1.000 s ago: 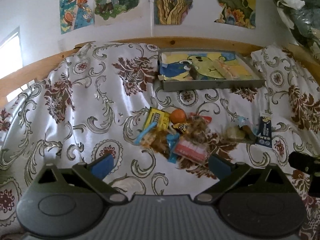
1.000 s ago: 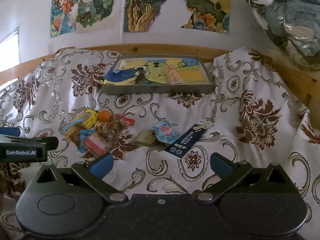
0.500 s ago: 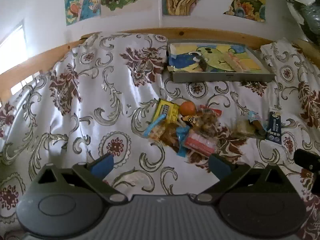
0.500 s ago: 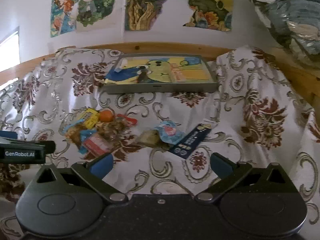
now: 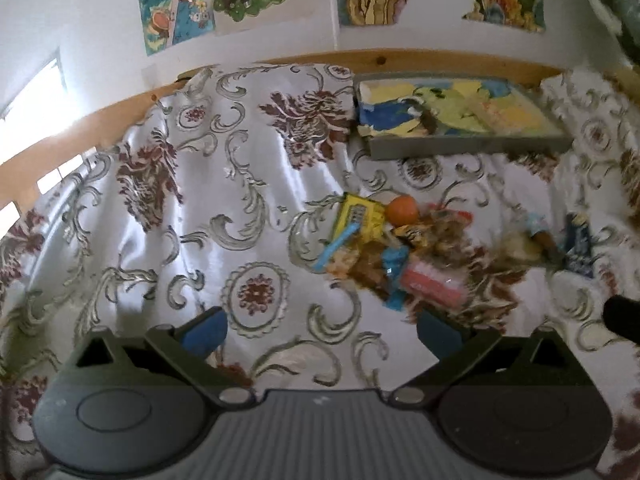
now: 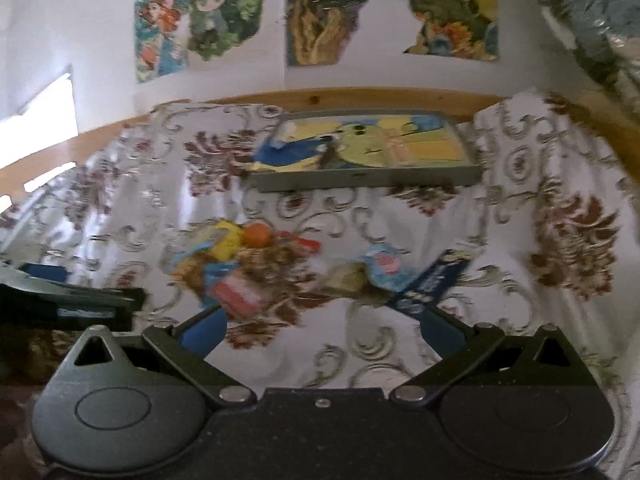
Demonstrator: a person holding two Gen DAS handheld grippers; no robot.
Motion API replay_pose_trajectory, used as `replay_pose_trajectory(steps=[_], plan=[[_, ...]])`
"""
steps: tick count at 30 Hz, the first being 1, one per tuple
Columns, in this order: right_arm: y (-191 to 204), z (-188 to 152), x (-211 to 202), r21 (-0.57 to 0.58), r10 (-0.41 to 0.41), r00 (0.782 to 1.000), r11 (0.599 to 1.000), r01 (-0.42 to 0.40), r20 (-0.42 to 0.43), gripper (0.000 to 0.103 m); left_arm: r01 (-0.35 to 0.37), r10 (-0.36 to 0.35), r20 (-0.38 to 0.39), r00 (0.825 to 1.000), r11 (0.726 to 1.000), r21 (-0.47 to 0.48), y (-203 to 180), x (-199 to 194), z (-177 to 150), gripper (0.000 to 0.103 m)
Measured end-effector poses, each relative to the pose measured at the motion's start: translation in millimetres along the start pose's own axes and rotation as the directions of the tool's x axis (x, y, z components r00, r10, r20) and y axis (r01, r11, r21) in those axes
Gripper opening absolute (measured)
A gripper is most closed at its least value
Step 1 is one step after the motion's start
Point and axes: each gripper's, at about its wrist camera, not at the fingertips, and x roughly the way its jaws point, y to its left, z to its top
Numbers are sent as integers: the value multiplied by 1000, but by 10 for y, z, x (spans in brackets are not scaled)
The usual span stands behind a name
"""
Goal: Organize snacks
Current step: 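Move both tools back toward the remaining snack pile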
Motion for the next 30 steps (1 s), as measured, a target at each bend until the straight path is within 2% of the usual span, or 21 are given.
replay_pose_trajectory(steps=[4, 10, 17, 22, 27, 30], plan=[[49, 16, 19, -17, 22, 1000, 1000, -22, 10, 102, 12, -13, -15, 1000, 999, -43, 64, 39, 18, 103], [66, 73, 203, -56, 47, 999, 997, -47, -4, 102, 5, -12, -80, 997, 997, -81, 179, 160, 106, 103], [85, 168, 411, -53, 111, 994, 992, -111, -8, 102, -28, 19, -84, 996, 994, -108, 318, 272, 194, 103], [168, 199, 598, -92, 85, 996, 992, -86, -17, 102, -20, 15, -65, 998, 997, -81, 366, 389, 303, 103], [121, 192, 724, -51, 111, 993, 992, -113, -33, 102, 45, -47, -45, 998, 998, -50, 380, 536, 392, 103], [84, 179, 753, -51, 72, 997, 996, -74, -39, 102, 95, -96, -47, 994, 995, -24, 355, 631, 410, 103]])
